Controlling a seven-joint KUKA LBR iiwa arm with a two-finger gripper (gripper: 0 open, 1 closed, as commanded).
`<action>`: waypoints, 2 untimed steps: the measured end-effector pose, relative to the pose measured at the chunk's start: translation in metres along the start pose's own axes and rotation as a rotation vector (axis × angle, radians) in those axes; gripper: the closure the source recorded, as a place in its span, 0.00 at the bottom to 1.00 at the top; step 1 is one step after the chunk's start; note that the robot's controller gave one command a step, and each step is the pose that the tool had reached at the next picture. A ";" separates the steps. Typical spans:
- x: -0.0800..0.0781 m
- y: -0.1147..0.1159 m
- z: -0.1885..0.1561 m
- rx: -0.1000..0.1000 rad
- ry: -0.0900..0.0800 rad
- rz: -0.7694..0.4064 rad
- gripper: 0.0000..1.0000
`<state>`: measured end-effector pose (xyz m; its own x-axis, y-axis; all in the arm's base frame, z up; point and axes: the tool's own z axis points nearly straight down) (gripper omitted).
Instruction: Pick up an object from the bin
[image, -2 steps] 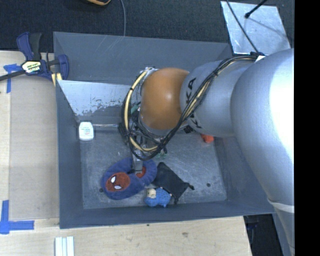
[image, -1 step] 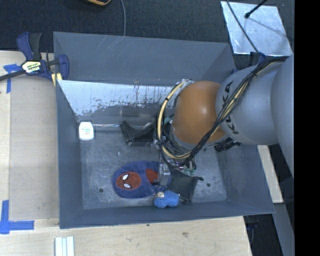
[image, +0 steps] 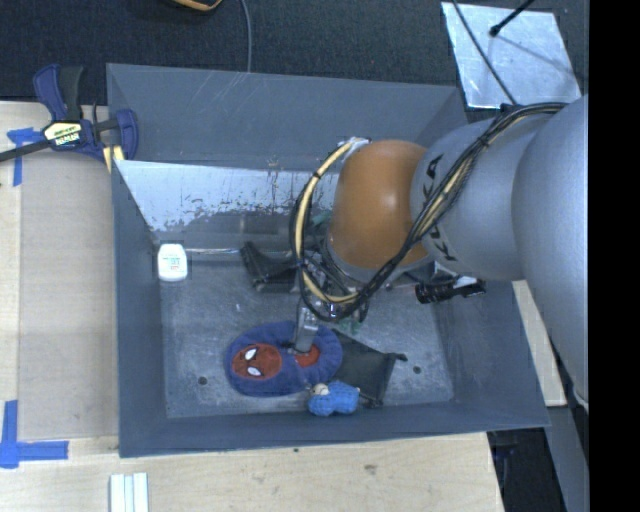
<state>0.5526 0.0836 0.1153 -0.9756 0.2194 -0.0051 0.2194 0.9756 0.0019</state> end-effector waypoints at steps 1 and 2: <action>0.020 0.053 0.045 0.005 0.008 -0.206 0.00; -0.022 -0.012 0.038 -0.014 0.012 -0.500 0.00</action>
Offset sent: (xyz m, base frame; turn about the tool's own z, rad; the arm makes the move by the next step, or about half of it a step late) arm -0.0083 0.0575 -0.0453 -0.2039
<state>0.5716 0.0668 0.0770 -0.9613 -0.2756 0.0029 -0.2755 0.9612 0.0161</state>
